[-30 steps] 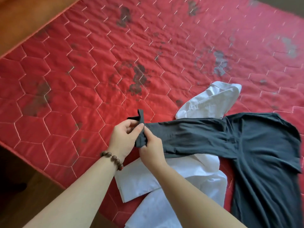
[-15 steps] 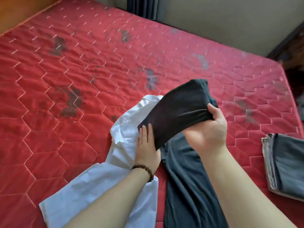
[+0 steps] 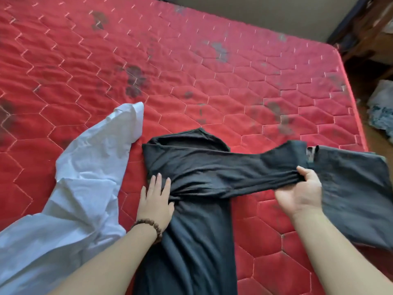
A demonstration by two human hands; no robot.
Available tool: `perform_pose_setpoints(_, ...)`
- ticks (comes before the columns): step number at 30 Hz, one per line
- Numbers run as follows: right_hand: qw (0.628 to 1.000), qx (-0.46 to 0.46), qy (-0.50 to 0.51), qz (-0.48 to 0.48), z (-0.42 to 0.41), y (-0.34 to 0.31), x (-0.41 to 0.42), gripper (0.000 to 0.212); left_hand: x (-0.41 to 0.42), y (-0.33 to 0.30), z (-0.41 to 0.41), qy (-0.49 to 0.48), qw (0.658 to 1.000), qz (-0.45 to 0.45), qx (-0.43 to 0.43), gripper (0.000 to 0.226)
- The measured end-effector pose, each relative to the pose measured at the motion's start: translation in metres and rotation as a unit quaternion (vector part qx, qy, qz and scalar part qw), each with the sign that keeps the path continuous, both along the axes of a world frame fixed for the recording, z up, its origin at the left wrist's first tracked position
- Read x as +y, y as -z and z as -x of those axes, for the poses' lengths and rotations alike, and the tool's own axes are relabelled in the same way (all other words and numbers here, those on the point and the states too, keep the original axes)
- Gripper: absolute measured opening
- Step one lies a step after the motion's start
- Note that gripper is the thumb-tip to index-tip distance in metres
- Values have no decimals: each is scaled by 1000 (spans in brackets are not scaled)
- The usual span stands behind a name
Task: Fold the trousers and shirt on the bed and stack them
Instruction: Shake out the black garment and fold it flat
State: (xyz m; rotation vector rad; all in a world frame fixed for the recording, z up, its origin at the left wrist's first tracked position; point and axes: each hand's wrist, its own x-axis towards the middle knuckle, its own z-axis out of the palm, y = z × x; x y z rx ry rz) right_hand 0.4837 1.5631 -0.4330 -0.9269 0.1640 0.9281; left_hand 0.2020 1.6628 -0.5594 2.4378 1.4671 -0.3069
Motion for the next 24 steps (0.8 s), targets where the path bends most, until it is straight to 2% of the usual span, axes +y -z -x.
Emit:
perform_pose_setpoints(2,996,6,8,89,2,29,-10,37,3,4,-1,21,998,-43,35,70)
perform_pose_setpoints(5,991,34,53,121,-3,48,-17,42,10,5,-4,62,994,-70,48,69)
perform_pose_setpoints(8,989,27,118,83,-21,40,-27,36,15,-3,-11,58,996,-54,-47,57)
perform_pose_setpoints(10,990,15,123,68,-32,31,-34,35,10,-9,-14,77,986,-36,-146,52)
perform_pose_setpoints(11,991,15,118,62,-34,28,-36,33,7,-9,-14,100,980,-41,-168,53)
perform_pose_setpoints(15,985,23,106,132,-31,30,-39,25,-3,-8,-9,149,982,-29,-108,51)
perform_pose_setpoints(18,978,19,124,167,-26,34,-37,23,-4,-13,-19,165,980,-20,-109,62)
perform_pose_setpoints(20,973,-15,142,183,-20,32,-33,16,-4,-13,-34,187,980,-10,-72,60)
perform_pose_setpoints(22,954,-95,146,245,-7,27,-25,9,-1,-8,-50,181,982,24,-57,55)
perform_pose_setpoints(23,941,-148,130,275,3,26,-18,9,1,-10,-57,148,982,75,-85,52)
perform_pose_setpoints(24,930,-212,99,285,17,24,-11,11,3,-15,-63,81,974,141,-157,47)
